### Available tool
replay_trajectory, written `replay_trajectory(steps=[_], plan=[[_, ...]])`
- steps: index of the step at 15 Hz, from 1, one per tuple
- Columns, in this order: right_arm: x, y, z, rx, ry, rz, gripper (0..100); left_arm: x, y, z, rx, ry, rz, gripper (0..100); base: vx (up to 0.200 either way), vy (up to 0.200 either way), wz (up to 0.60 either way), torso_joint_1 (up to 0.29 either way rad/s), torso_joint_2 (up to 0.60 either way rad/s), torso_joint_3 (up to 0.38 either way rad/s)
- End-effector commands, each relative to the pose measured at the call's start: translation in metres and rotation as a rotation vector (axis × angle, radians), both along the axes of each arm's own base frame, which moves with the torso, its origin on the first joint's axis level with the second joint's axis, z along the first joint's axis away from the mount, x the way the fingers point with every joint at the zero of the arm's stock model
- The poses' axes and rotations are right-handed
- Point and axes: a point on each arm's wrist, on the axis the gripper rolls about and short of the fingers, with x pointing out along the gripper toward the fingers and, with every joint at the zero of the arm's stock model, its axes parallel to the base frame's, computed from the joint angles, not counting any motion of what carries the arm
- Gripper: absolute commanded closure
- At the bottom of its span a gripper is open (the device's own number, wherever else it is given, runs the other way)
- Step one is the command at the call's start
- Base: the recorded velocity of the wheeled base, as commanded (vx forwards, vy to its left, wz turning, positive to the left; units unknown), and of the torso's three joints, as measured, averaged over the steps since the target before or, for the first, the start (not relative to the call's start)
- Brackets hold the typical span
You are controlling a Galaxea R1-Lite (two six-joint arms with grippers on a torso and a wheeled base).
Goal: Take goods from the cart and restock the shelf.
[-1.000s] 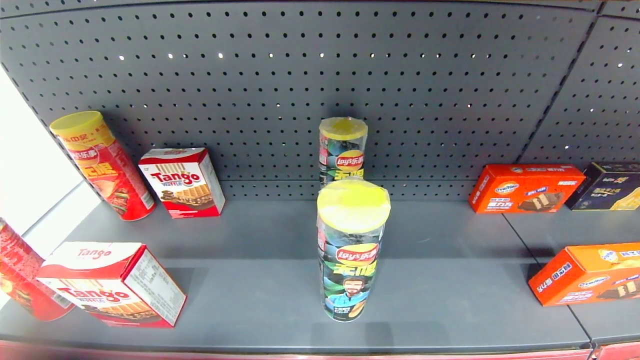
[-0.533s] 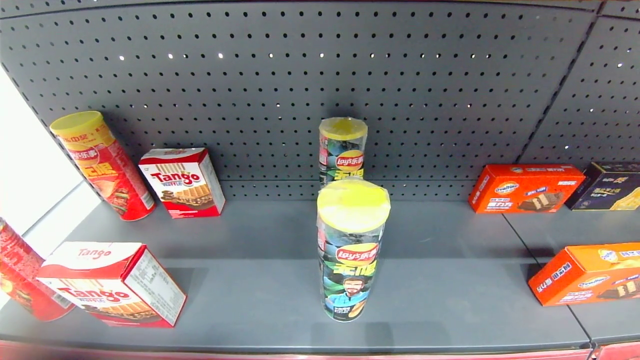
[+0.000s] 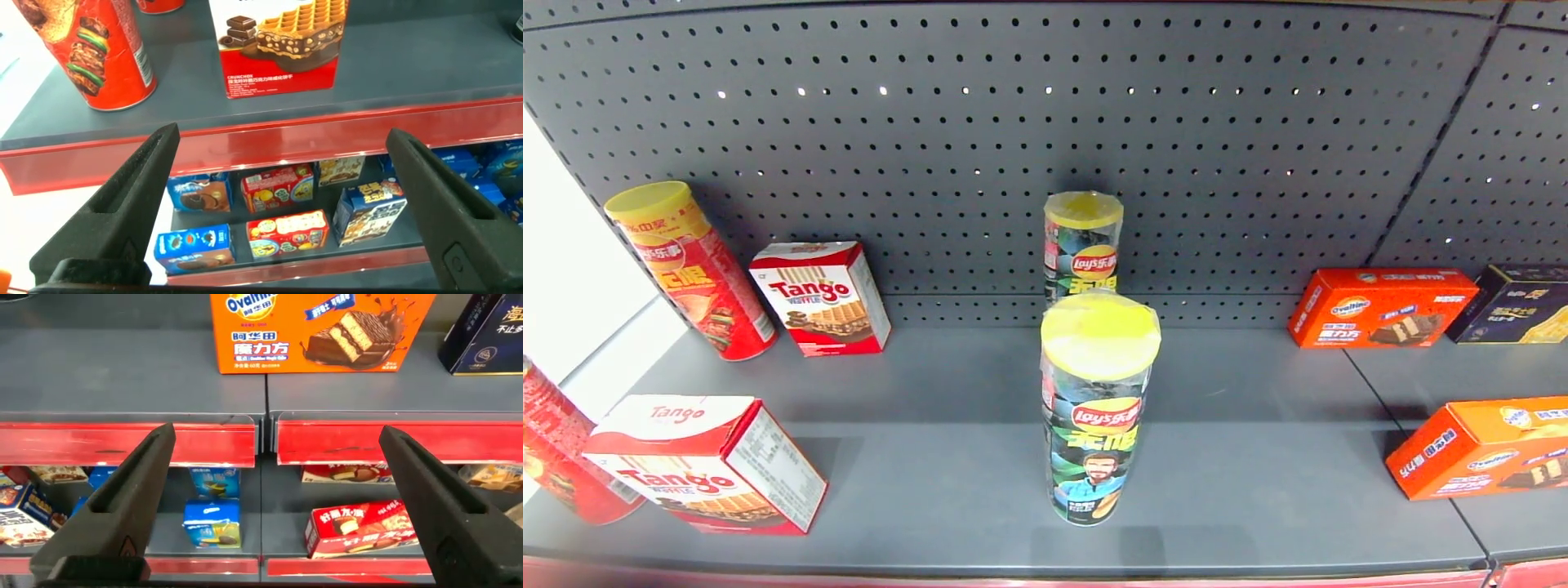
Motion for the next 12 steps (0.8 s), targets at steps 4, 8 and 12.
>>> replay_trajectory(steps=[4,8,12], plan=[[0.0001,0.0,0.0,0.001,0.002,0.001,0,0.0,0.0,0.0,-0.014,0.001,0.001,0,0.0,0.0,0.0,0.0,0.0,0.0],[0.0001,0.0,0.0,0.001,0.002,0.001,0,0.0,-0.0001,0.0,-0.016,0.001,-0.002,0,-0.05,0.0,0.0,0.001,0.0,0.002],[0.0001,0.0,0.0,0.001,0.002,0.001,0,0.0,0.0,0.0,-0.017,0.001,0.0,0,0.0,0.0,0.0,0.0,0.0,0.0]])
